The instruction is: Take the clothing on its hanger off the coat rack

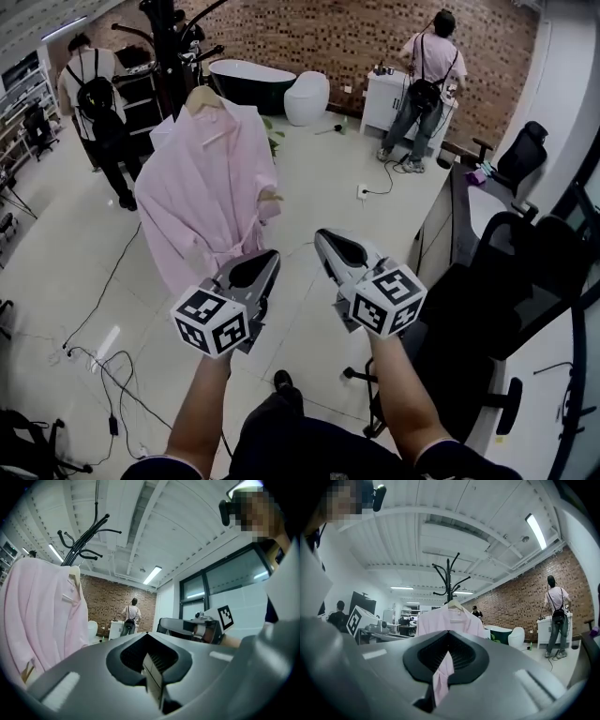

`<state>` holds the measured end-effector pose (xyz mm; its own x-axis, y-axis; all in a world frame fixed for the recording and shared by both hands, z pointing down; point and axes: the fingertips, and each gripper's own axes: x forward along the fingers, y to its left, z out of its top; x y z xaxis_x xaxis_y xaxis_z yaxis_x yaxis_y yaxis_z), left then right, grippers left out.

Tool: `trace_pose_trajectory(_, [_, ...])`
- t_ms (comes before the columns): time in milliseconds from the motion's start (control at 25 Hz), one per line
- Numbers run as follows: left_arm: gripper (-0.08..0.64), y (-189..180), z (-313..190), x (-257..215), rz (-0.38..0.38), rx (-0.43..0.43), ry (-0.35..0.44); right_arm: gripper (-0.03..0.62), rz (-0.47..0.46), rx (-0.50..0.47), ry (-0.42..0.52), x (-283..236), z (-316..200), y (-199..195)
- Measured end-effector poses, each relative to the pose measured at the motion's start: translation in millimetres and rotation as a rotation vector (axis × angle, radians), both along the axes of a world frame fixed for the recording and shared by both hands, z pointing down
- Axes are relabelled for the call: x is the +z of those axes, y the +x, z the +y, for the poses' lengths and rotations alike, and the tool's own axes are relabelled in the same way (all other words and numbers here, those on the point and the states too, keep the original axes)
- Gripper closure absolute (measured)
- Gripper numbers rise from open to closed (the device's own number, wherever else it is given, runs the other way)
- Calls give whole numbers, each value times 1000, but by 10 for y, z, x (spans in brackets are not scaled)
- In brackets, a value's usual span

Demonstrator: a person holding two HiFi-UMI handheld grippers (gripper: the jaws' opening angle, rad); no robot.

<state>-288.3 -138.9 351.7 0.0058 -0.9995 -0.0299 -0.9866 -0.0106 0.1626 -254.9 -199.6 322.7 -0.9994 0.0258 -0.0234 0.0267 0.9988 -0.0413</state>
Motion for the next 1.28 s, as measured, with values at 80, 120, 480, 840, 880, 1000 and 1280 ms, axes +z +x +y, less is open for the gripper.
trace_pose_trajectory(80, [549, -214, -151, 6, 1, -8, -6, 592, 0, -10, -5, -5, -149, -226])
trace_pose_trajectory(120, [549, -326, -223, 2, 2, -14, -8, 592, -3, -16, -6, -16, -222, -344])
trace_pose_trajectory(480, [549, -1131, -662, -35, -11, -68, -27, 592, -15, -64, -27, -72, -706, -1249])
trace_pose_trajectory(840, [549, -1624, -753, 25, 8, -185, -24, 592, -19, -155, -11, -110, -881, -1899])
trace_pose_trajectory(880, [549, -1659, -784, 20, 7, -198, -22, 592, -26, -166, -9, -140, -919, -1963])
trace_pose_trajectory(1000, [549, -1830, -881, -20, 3, -248, -11, 592, -40, -209, 14, -230, -1016, -2210])
trace_pose_trajectory(1280, [549, -2238, -1017, -168, -4, -384, -5, 591, -27, -336, 83, -359, -1162, -2752])
